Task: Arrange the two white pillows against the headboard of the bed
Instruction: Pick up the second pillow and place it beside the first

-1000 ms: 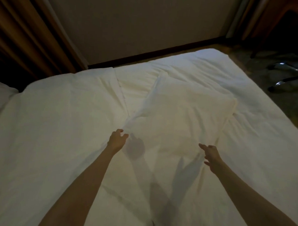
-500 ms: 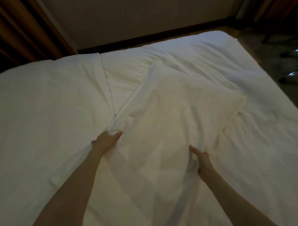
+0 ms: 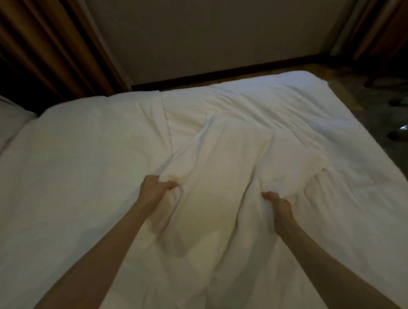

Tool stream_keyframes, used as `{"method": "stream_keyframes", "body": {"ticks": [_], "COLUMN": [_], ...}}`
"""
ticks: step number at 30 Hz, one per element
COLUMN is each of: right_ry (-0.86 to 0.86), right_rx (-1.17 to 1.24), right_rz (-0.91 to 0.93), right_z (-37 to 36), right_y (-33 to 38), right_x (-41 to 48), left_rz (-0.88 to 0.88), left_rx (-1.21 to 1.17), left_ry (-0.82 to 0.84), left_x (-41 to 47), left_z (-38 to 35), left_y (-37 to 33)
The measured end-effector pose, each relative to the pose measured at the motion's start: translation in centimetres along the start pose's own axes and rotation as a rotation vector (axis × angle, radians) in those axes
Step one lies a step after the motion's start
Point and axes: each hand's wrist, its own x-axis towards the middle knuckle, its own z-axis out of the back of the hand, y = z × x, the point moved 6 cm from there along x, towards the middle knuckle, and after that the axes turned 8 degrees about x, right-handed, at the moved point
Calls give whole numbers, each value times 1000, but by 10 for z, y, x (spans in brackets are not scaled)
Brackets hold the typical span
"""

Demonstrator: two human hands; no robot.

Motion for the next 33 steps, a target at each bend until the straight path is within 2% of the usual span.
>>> {"method": "stream_keyframes", "body": {"ticks": [7, 14, 23, 30, 33], "right_ry": [70, 234, 506, 668, 685], "right_rx": [-3, -1, -88, -148, -171], "right_rz": [92, 153, 202, 217, 219], "right_z": [-19, -73, -181, -254, -283], "right_y": [45, 44, -8, -84, -125], "right_x": [-75, -161, -294, -389, -429], "left_rz": [-105, -176, -124, -116, -137], "left_rx": [-135, -199, -405, -599, -591], "left_ry": [-133, -338, -603, -738, -768], "left_x": [-59, -121, -219, -265, -278], "left_z": [66, 172, 317, 403, 447], "left_y": [-18, -4, 97, 198, 239]}}
